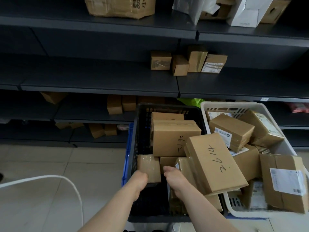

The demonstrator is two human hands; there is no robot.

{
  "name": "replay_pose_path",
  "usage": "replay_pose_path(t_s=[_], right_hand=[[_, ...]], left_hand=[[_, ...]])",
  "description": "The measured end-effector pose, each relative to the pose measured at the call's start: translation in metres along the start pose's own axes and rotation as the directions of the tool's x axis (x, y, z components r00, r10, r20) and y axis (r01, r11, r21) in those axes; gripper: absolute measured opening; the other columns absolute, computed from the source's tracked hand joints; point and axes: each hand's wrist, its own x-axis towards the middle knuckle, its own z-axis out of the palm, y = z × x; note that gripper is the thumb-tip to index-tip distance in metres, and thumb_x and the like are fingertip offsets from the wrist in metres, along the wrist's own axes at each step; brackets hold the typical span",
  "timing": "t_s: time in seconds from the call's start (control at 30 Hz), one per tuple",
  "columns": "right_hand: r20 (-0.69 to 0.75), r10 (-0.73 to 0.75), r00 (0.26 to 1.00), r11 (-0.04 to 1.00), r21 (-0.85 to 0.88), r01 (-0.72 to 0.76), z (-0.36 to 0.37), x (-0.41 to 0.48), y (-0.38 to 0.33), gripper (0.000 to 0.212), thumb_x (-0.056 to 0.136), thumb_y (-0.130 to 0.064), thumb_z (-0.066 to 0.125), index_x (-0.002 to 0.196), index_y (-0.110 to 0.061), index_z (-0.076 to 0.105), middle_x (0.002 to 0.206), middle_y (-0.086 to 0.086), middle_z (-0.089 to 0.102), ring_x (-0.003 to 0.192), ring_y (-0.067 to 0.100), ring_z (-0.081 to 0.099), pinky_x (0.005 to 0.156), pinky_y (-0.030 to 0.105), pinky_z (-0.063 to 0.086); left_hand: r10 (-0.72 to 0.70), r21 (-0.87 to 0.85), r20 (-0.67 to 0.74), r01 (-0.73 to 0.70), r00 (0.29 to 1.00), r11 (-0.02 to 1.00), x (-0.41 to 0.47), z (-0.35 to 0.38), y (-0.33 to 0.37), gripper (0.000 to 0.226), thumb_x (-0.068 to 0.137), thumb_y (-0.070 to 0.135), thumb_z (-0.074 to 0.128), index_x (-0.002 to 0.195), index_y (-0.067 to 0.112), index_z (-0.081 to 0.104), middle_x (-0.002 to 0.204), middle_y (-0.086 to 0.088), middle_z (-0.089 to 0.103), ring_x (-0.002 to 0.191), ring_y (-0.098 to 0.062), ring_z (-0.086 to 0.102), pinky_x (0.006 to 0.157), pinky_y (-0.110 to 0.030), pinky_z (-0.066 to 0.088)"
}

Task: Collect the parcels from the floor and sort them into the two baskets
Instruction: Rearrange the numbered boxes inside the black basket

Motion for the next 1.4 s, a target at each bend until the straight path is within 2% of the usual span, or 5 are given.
replay_pose_path(t_s=[0.27, 0.63, 0.87, 1.17, 1.4], right_hand=[[0.073, 0.060, 0.996, 0.997, 0.033, -0.062, 0.016, 0.027, 0.011, 0.045, 0.104, -0.007, 0.035, 0.148, -0.010, 0.036, 0.125, 0.008, 0.056, 0.102, 0.015, 0.050, 0.095, 0.026, 0.042], [0.101, 0.151, 0.983, 0.989, -0.020, -0.150, 0.016, 0.035, 0.019, 0.053, 0.101, -0.016, 0.039, 0.153, -0.019, 0.028, 0.140, 0.006, 0.051, 0.113, 0.020, 0.055, 0.090, 0.031, 0.052], [0.115, 0.128, 0.985, 0.992, -0.012, -0.127, 0.010, 0.020, 0.019, 0.029, 0.098, -0.019, 0.043, 0.113, -0.009, 0.067, 0.103, 0.013, 0.071, 0.097, 0.029, 0.067, 0.091, 0.045, 0.055], [0.133, 0.124, 0.983, 0.991, 0.038, -0.130, 0.012, 0.009, 0.023, 0.031, 0.103, -0.009, 0.032, 0.122, -0.017, 0.055, 0.092, 0.001, 0.061, 0.086, 0.016, 0.060, 0.066, 0.027, 0.050], [0.092, 0.170, 0.981, 0.973, 0.143, -0.181, 0.008, 0.015, 0.029, 0.042, 0.104, -0.010, 0.032, 0.144, -0.014, 0.044, 0.111, 0.001, 0.056, 0.098, 0.017, 0.053, 0.084, 0.030, 0.044]], left_hand=[[-0.001, 0.022, -0.012, 0.002, 1.000, 1.000, 0.005, 0.008, -0.010, 0.046, 0.098, 0.011, 0.038, 0.143, 0.017, 0.037, 0.121, -0.005, 0.057, 0.104, -0.018, 0.054, 0.081, -0.026, 0.044], [-0.137, 0.080, 0.037, 0.134, 0.990, 0.988, -0.001, 0.010, -0.009, 0.047, 0.085, 0.031, 0.043, 0.129, 0.017, 0.053, 0.109, -0.006, 0.065, 0.095, -0.021, 0.061, 0.083, -0.030, 0.053], [-0.195, -0.317, 0.108, 0.220, 0.975, 0.923, -0.030, 0.019, 0.004, 0.017, 0.098, 0.008, 0.044, 0.099, 0.007, 0.061, 0.104, -0.020, 0.068, 0.099, -0.033, 0.064, 0.088, -0.043, 0.054], [-0.204, -0.320, -0.073, 0.171, 0.976, 0.932, -0.024, 0.014, 0.005, 0.029, 0.102, 0.018, 0.035, 0.109, 0.004, 0.060, 0.096, -0.020, 0.067, 0.085, -0.032, 0.065, 0.067, -0.036, 0.057], [-0.230, -0.257, -0.071, 0.205, 0.971, 0.944, -0.013, 0.012, -0.022, 0.040, 0.097, 0.019, 0.040, 0.134, 0.008, 0.051, 0.115, -0.013, 0.063, 0.105, -0.029, 0.059, 0.099, -0.045, 0.048]])
